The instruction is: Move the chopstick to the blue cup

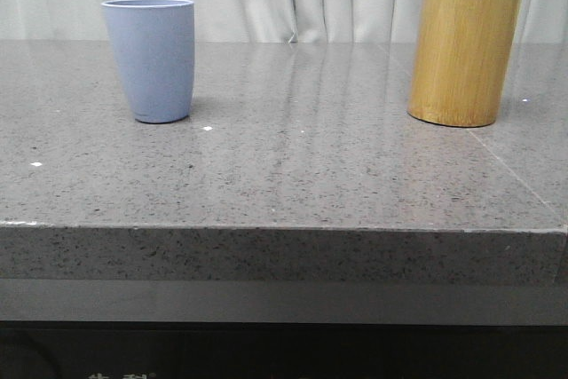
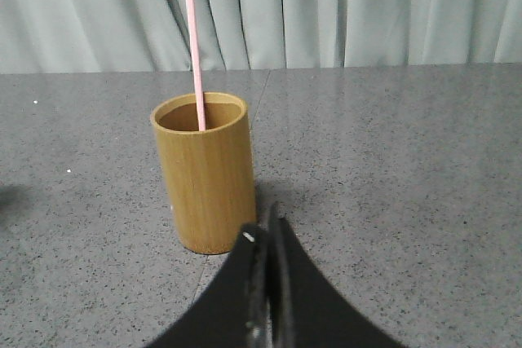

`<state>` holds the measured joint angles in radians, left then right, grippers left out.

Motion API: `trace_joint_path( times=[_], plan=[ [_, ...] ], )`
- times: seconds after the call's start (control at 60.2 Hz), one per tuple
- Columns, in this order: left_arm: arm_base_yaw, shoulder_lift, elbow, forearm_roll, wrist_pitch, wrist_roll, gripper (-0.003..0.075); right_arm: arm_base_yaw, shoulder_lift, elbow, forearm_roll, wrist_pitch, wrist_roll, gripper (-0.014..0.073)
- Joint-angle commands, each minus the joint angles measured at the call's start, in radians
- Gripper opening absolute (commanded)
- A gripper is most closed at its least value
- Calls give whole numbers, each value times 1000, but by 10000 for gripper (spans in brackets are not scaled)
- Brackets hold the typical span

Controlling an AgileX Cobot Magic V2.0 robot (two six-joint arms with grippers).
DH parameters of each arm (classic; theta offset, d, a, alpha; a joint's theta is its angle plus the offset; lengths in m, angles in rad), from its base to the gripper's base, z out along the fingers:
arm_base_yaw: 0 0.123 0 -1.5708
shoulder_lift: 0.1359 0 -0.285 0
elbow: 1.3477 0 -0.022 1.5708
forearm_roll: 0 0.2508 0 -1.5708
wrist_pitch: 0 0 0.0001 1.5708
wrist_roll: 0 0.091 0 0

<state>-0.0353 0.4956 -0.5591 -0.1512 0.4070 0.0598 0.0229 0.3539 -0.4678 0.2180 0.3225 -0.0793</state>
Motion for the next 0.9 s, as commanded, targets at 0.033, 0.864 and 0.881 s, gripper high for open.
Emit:
trace_joint_path(
  times=[0.033,0.864,0.881],
  plan=[
    [0,37,-41,-3,-78,1,-15,2,20,-37,5,-100,-2,-50],
    [0,229,-244,-39,102,38,619,2,19,-37,5,-87,-2,642],
    [0,246,-262,-45,120,50,619,2,19,-37,5,-87,-2,642]
  ],
)
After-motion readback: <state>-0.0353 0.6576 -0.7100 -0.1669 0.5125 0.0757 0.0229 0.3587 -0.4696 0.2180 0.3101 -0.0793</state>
